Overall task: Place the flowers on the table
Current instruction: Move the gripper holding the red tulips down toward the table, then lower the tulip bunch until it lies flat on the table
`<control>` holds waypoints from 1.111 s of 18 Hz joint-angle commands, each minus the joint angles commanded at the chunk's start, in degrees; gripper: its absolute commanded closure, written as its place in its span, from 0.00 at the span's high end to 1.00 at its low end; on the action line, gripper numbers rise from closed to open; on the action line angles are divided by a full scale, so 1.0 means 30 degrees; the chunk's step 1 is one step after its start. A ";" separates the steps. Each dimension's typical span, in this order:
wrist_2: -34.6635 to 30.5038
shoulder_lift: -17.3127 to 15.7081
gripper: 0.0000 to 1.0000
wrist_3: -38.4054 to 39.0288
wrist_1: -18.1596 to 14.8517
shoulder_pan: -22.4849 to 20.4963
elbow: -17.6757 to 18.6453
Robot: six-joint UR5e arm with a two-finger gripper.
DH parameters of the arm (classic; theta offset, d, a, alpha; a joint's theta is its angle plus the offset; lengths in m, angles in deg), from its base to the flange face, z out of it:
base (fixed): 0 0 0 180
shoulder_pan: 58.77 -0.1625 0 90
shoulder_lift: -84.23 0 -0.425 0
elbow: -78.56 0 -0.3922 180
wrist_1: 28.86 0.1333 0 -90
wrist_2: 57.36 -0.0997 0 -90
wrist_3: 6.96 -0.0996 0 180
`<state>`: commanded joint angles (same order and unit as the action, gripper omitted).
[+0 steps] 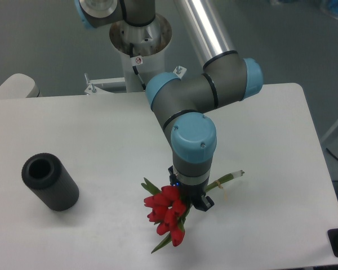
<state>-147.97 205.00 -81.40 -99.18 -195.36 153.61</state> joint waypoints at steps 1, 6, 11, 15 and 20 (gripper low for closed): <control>0.0000 0.0000 0.26 0.0000 0.0029 0.0000 0.0029; 0.0000 -0.0439 0.26 -0.0058 -0.0117 -0.0058 0.0587; -0.0058 -0.1199 0.26 -0.0059 -0.1348 0.0000 0.1402; -0.0557 -0.2048 0.26 -0.0146 -0.1348 0.0409 0.3159; -0.0966 -0.3222 0.26 -0.0904 -0.1026 0.0527 0.5767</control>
<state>-150.87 195.33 -84.12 -102.25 -193.77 170.92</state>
